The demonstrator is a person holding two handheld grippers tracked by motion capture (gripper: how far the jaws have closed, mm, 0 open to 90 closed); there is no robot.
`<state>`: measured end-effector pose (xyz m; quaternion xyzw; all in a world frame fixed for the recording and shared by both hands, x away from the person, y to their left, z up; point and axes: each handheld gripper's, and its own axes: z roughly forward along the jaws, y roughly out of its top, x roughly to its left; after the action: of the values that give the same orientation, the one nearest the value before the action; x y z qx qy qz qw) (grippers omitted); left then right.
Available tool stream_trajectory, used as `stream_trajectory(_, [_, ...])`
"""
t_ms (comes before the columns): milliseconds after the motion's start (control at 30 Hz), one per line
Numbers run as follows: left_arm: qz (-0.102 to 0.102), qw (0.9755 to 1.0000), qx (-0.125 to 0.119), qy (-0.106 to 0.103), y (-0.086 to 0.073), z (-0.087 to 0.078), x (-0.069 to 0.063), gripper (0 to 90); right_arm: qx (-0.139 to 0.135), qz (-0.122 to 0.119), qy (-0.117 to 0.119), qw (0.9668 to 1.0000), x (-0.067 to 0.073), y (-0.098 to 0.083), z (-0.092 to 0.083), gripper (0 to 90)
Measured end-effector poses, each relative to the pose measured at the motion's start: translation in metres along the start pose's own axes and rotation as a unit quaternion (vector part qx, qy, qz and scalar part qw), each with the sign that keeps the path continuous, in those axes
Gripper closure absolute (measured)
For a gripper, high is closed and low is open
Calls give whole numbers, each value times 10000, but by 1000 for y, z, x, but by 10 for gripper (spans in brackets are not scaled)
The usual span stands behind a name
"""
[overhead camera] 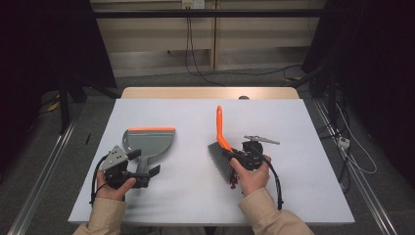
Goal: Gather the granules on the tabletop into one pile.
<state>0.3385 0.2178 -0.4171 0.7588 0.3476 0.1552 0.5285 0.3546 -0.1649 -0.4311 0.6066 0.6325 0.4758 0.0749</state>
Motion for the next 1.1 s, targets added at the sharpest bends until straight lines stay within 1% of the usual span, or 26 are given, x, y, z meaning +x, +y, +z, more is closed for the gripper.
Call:
stream_trajectory(100, [0, 10000, -4, -7, 0, 0, 0, 53, -38, -25, 128, 9999, 7, 5, 0, 713])
stream_trajectory(167, [-13, 10000, -7, -1, 0, 0, 0, 53, -82, -146, 139, 9998, 11, 9, -1, 713])
stream_trajectory(200, [-11, 10000, -4, -1, 0, 0, 1, 53, -102, -192, 185, 9996, 12, 12, -2, 713])
stream_trajectory(233, [-21, 10000, -1, 1, 0, 0, 1, 54, -115, -193, 212, 9995, 13, 15, -3, 713])
stream_trajectory(267, [-23, 10000, -10, 0, -1, -1, 2, 53, -172, -276, 230, 9992, 13, 19, -4, 713])
stream_trajectory(300, [-35, 10000, -13, 10, -1, -1, 2, 54, -195, -374, 259, 9988, 12, 22, -5, 713])
stream_trajectory(333, [-39, 10000, -15, 11, -1, -2, 2, 54, -192, -414, 233, 9987, 11, 25, -6, 713])
stream_trajectory(400, [-42, 10000, -27, 20, -1, -2, 3, 54, -223, -548, 307, 9978, 8, 30, -7, 712])
stream_trajectory(433, [-39, 10000, -24, 23, -1, -3, 3, 54, -208, -638, 243, 9974, 7, 34, -9, 713])
stream_trajectory(500, [-53, 10000, -30, 26, -1, -3, 3, 53, -241, -856, 319, 9955, 2, 38, -10, 713])
stream_trajectory(567, [-61, 10000, -32, 25, -1, -3, 3, 54, -237, -1029, 242, 9941, -2, 42, -12, 713])
stream_trajectory(600, [-54, 10000, -32, 30, -1, -3, 3, 54, -240, -1128, 260, 9930, -6, 43, -12, 713])
stream_trajectory(633, [-56, 10000, -37, 31, -1, -3, 3, 54, -238, -1173, 236, 9925, -8, 44, -12, 713])
stream_trajectory(700, [-65, 10000, -38, 33, -1, -2, 4, 53, -261, -1435, 163, 9892, -16, 48, -12, 712])
stream_trajectory(767, [-62, 10000, -31, 32, -1, -2, 4, 54, -224, -1575, 130, 9872, -23, 50, -10, 712])
stream_trajectory(833, [-55, 10000, -26, 37, -1, -2, 4, 54, -218, -1775, 49, 9839, -28, 51, -8, 713])
stream_trajectory(867, [-64, 10000, -32, 37, -1, -2, 4, 54, -192, -1884, 31, 9819, -32, 52, -6, 712])
stream_trajectory(900, [-60, 10000, -35, 42, -1, -2, 4, 54, -173, -1978, -46, 9801, -34, 52, -4, 712])
stream_trajectory(967, [-71, 10000, -36, 50, -1, -2, 5, 54, -146, -2172, -120, 9759, -39, 53, -1, 712])
stream_trajectory(1033, [-78, 9999, -24, 65, -1, -1, 5, 53, -116, -2261, -194, 9739, -42, 53, 3, 712])
stream_trajectory(1067, [-69, 10000, -11, 66, -1, -1, 5, 53, -82, -2297, -179, 9731, -44, 52, 5, 712])
stream_trajectory(1100, [-63, 10000, -8, 65, -1, -1, 5, 54, -59, -2372, -187, 9713, -45, 52, 6, 712])
